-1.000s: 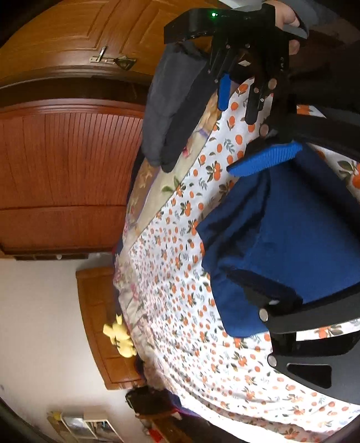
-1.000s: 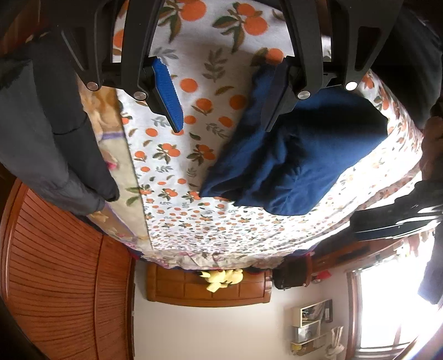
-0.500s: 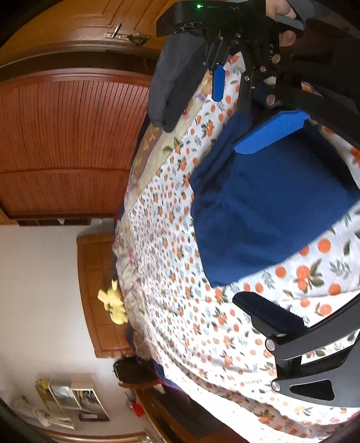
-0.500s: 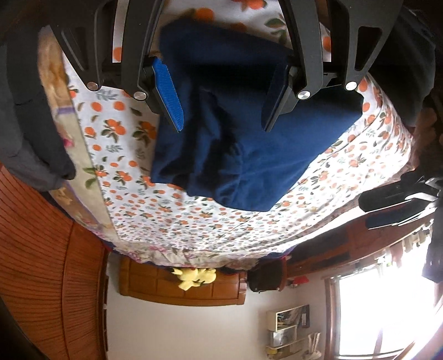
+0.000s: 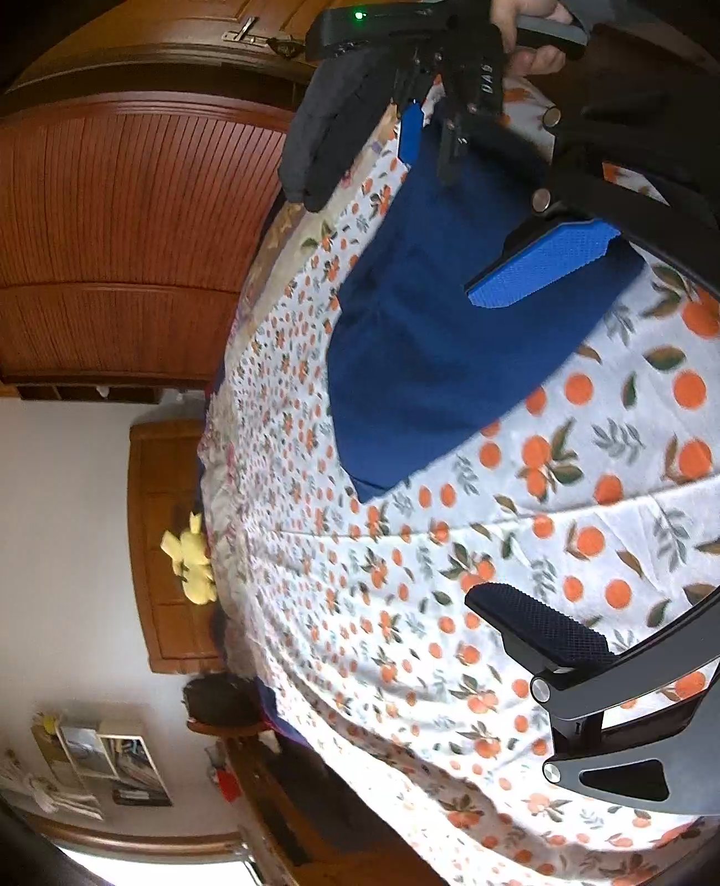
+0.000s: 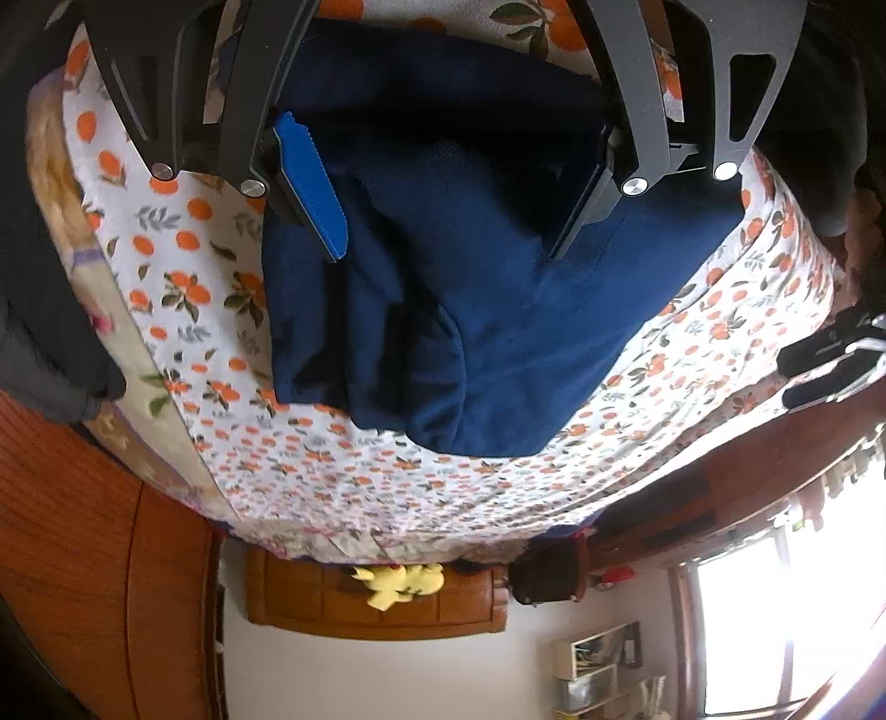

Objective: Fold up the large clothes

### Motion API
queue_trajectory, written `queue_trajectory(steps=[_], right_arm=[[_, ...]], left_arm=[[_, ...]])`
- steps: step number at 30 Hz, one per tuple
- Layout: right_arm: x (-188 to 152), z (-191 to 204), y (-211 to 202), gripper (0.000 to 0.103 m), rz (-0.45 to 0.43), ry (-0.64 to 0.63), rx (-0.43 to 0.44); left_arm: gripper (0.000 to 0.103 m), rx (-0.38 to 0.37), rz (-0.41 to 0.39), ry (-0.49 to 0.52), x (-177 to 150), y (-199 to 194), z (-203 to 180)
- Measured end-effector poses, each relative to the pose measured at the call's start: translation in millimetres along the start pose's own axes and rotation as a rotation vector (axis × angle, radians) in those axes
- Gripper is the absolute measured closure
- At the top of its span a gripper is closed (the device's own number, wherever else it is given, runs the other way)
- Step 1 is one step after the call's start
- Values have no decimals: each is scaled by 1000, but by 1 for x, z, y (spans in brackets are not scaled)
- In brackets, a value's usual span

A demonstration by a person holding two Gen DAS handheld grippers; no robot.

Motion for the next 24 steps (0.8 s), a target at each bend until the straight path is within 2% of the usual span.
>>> queue_trajectory(steps=[5, 13, 18, 21, 23, 24], right_arm=[[-1, -3, 0, 29, 9, 30, -20], [-2, -11, -4, 29, 12, 83, -27], [-9, -11, 5, 29, 45, 108, -7], [-11, -6, 9, 39, 60, 97, 7], [-10, -4, 8, 50, 58, 85, 6], [-9, -3, 7, 61, 59, 82, 10]], left_arm=[[3, 5, 31, -33, -16, 5, 22], [3, 13, 52, -46, -35, 6, 37], [3, 15, 70, -52, -44, 7, 43], [3, 20, 75, -54, -47, 7, 45], [3, 20, 75, -58, -48, 6, 46], [3, 20, 73, -61, -48, 5, 46]])
Point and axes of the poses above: each gripper's, at about its wrist camera, not at the fingertips, and y roughly the way its jaws point, z to its left, x to its top, the point moved 6 cm from there along y, roughly the way its jaws point, and after that the axes turned 12 degrees about -y, right-handed, at the moved point
